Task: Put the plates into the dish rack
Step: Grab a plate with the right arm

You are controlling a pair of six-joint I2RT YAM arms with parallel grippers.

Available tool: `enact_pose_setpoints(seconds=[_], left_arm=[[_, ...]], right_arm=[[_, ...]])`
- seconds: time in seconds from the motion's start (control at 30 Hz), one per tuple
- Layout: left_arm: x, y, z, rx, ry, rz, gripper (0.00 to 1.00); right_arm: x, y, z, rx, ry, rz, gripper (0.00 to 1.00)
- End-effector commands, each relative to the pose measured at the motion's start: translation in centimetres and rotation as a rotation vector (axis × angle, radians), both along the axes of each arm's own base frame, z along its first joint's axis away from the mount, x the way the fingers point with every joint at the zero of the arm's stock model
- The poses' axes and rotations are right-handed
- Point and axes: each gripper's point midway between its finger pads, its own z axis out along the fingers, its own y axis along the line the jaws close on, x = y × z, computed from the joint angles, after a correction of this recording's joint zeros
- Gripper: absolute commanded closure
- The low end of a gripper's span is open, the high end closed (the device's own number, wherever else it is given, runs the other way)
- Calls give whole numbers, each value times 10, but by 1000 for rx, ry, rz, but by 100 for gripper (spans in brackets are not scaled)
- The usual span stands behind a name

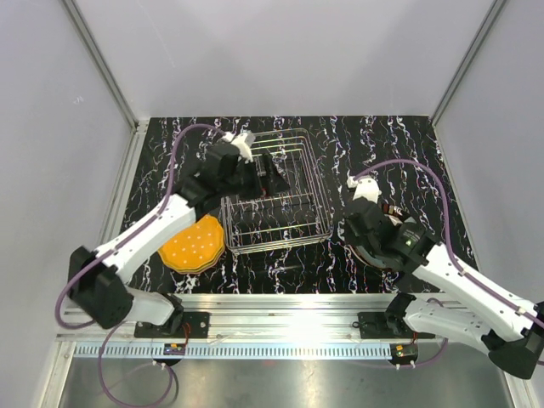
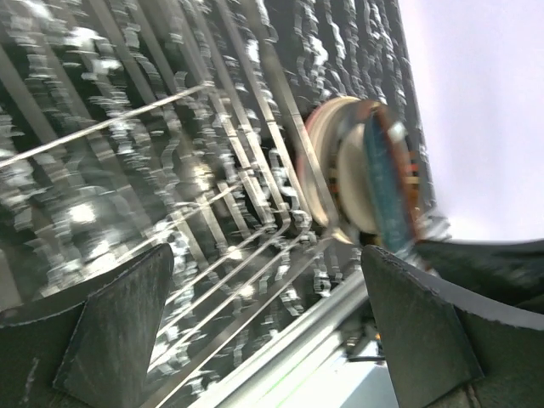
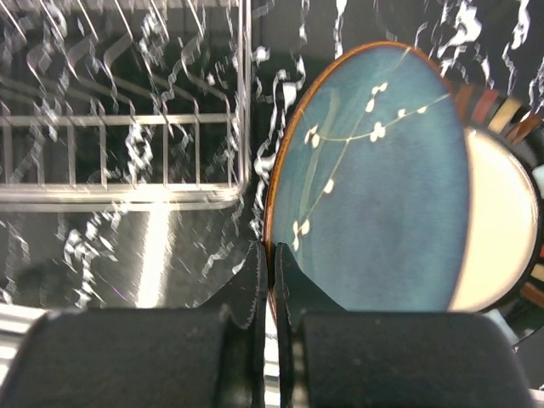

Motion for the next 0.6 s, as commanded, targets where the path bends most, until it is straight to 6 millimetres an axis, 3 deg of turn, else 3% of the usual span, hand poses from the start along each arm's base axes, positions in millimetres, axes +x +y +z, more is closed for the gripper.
enact_pose_setpoints(seconds=[0.0, 0.07, 0.1, 0.13, 0.17, 0.2, 0.23, 0.27, 0.3, 0.37, 0.43, 0.47, 0.5, 0.57], left_arm=[[5, -48, 42, -135, -14, -88, 5], [5, -71, 34, -130, 22, -126, 5], [8, -81, 47, -145, 5, -137, 5], [9, -89, 47, -139, 10, -148, 5], [6, -104, 32, -111, 48, -176, 5], [8, -114, 43, -119, 27, -186, 6], [7, -122, 40, -112, 36, -198, 6], [2, -134, 26, -91, 63, -221, 7], [2, -142, 28, -97, 66, -228, 8], [-3, -156, 9, -70, 102, -246, 10], [-5, -167, 4, -66, 115, -255, 13], [-11, -174, -14, -31, 153, -267, 18], [-11, -180, -9, -28, 142, -279, 20], [-19, -192, -22, 7, 167, -305, 24]], right_arm=[[2, 20, 18, 127, -76, 73, 100], [0, 21, 14, 121, -76, 96, 100], [-1, 23, 14, 128, -78, 112, 100], [-2, 23, 12, 128, -78, 120, 100], [-3, 23, 14, 134, -90, 129, 100], [-4, 25, 13, 142, -91, 143, 100], [-4, 26, 13, 148, -96, 150, 100], [-5, 25, 13, 151, -101, 152, 100], [-5, 26, 17, 171, -119, 158, 100], [-7, 25, 15, 169, -121, 169, 100], [-8, 26, 15, 180, -128, 178, 100], [-9, 25, 15, 180, -133, 181, 100], [-9, 24, 16, 181, -137, 178, 100], [-11, 22, 16, 186, -145, 182, 100]])
